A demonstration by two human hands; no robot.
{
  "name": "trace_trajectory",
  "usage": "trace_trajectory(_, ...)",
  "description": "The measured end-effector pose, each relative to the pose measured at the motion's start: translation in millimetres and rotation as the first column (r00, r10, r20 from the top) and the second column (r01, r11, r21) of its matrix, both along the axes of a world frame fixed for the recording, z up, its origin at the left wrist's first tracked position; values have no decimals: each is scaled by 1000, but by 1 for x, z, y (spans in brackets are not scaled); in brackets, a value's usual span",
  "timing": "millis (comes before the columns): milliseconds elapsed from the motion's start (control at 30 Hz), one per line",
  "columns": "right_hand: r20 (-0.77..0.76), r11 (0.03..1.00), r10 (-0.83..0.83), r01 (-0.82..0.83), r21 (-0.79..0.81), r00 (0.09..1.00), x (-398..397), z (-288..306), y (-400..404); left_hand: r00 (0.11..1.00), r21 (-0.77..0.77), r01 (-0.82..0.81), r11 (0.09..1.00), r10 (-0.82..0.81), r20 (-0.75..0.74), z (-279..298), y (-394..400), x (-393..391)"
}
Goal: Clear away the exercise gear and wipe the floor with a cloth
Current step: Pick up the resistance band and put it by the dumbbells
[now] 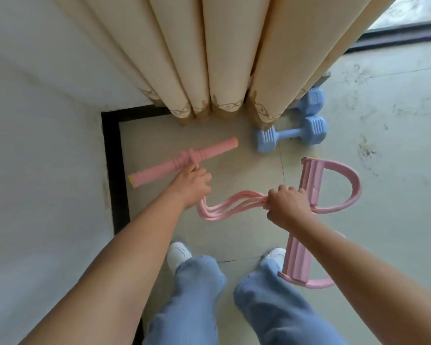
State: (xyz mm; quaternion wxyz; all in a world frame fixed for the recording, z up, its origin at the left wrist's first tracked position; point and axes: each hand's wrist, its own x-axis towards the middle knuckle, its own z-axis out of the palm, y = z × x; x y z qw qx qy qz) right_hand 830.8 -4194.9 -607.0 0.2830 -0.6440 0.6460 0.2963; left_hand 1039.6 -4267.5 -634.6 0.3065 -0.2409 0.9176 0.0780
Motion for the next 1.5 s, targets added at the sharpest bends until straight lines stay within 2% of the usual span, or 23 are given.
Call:
trace_trajectory(133, 33, 997, -56, 57, -49, 998, -5, -100, 5, 999, 6, 20, 1000, -19, -44, -100, -9, -18)
trace_trajectory(167, 43, 993, -89, 92, -70, 995, -7, -123, 5, 1000, 3, 1, 1000, -1, -9, -115, -16, -25)
trace_trajectory(233, 75, 977, -162, 171, -127, 984, -12, -169, 3, 999, -98, 13, 995, -18, -50, -159, -34, -31)
trace_trajectory(267, 93, 963, -203, 216, -159, 975, -15, -189, 1, 996, -97, -19, 995, 10, -87, -179, -42, -32)
trace_trajectory(333, 143, 917, -289, 317, -240, 946, -20, -222, -5, 993, -153, -46, 987, 28, -115, -207, -59, -34)
trace_trajectory(367, 174, 892, -320, 358, -277, 931, -22, -234, -7, 991, -126, -66, 990, 50, -126, -218, -67, -36)
trace_trajectory(433, 224, 863, -333, 392, -318, 916, -24, -253, -12, 984, -164, -108, 980, 82, -158, -238, -85, -40)
trace_trajectory(467, 240, 860, -327, 393, -326, 914, -23, -259, -13, 969, -127, -210, 969, 189, -158, -239, -89, -45)
trace_trajectory(533, 267, 854, -322, 401, -332, 908, -20, -266, -16, 872, -98, -440, 893, 399, -283, -245, -97, -52)
trace_trajectory(600, 266, 850, -337, 413, -328, 903, -16, -271, -19, 650, 12, -712, 702, 666, -367, -251, -103, -57)
trace_trajectory(633, 266, 849, -343, 419, -322, 901, -15, -273, -20, 551, 76, -787, 613, 752, -362, -253, -102, -59)
trace_trajectory(733, 332, 803, -389, 493, -335, 859, -11, -275, -26, 362, 242, -849, 469, 851, -379, -259, -98, -58)
trace_trajectory(800, 433, 689, -459, 618, -378, 776, -9, -275, -35, 286, 324, -844, 428, 869, -403, -262, -95, -51)
trace_trajectory(867, 514, 560, -476, 696, -449, 714, -1, -273, -48, 304, 349, -817, 460, 857, -417, -265, -95, -43)
trace_trajectory(933, 514, 491, -360, 626, -606, 779, 12, -275, -59, 365, 352, -787, 506, 843, -396, -266, -95, -36)
trace_trajectory(1033, 503, 580, -322, 587, -565, 802, 30, -283, -70, 375, 375, -781, 500, 855, -358, -265, -91, -28)
trace_trajectory(1100, 442, 676, -302, 517, -525, 845, 38, -288, -73, 370, 383, -782, 491, 861, -348, -265, -85, -25)
trace_trajectory(1133, 431, 722, -317, 510, -468, 845, 40, -293, -73, 384, 380, -776, 504, 854, -351, -265, -80, -23)
trace_trajectory(1167, 367, 742, -308, 463, -485, 878, 39, -297, -72, 408, 372, -765, 525, 843, -352, -265, -76, -21)
trace_trajectory(1300, 305, 763, -304, 422, -490, 903, 38, -300, -73, 544, 323, -687, 650, 756, -364, -261, -59, -10)
trace_trajectory(1500, 335, 751, -372, 493, -439, 866, 36, -290, -77, 616, 242, -673, 699, 711, -339, -258, -33, 1)
